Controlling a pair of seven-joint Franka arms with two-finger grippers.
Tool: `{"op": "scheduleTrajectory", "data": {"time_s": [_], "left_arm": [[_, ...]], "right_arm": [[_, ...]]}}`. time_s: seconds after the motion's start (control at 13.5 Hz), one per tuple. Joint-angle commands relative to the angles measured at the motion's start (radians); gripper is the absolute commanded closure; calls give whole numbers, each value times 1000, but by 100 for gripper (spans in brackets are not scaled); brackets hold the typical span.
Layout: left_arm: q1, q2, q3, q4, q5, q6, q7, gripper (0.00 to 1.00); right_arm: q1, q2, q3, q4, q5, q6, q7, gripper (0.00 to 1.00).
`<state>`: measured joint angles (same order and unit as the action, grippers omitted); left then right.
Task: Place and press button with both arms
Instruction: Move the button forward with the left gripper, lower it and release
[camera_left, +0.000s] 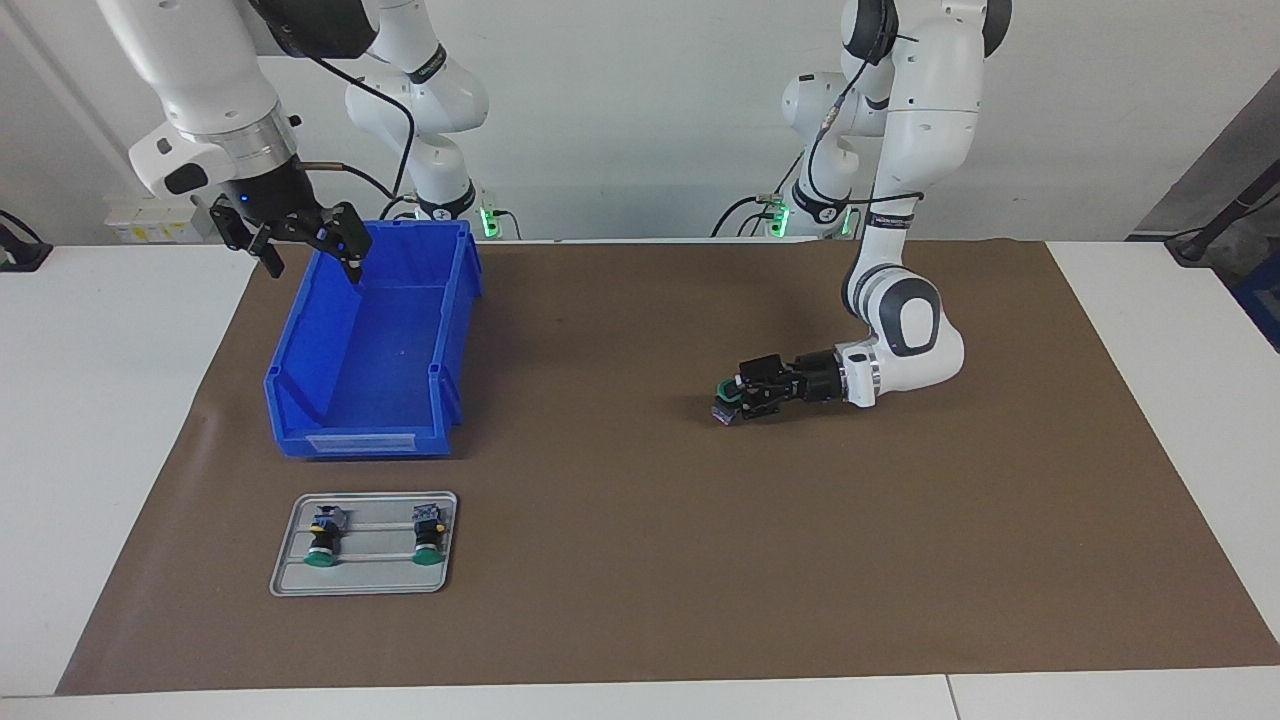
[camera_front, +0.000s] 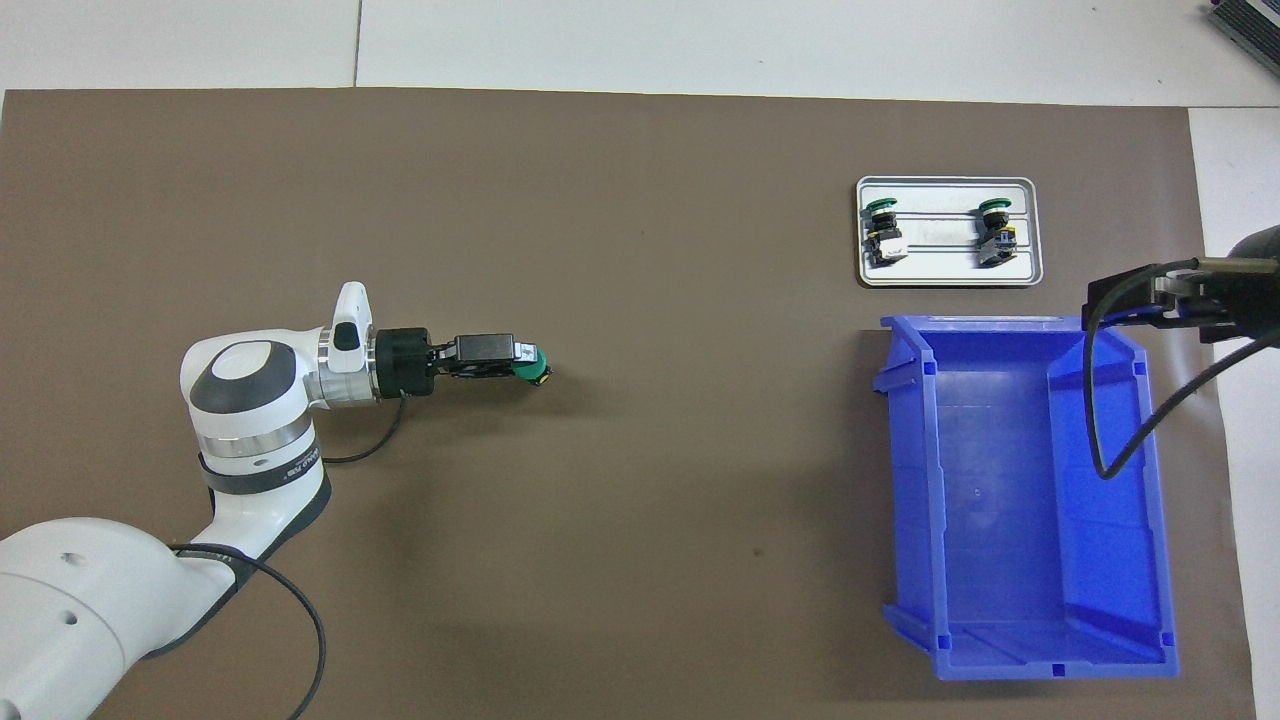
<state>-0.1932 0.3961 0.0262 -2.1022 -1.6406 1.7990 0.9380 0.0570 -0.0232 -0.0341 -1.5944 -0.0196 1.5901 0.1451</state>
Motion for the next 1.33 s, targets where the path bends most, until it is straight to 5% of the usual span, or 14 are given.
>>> {"op": "scheduleTrajectory", "data": {"time_s": [0.0,1.26], "left_arm": [[-32,-13,11,-31,-25,34,42,100],[-38,24,11,-58,-67,48,51,100]], "right_arm": [[-9,3,5,8,20,-15,-21,0],[-9,3,5,8,20,-15,-19,0]]}}
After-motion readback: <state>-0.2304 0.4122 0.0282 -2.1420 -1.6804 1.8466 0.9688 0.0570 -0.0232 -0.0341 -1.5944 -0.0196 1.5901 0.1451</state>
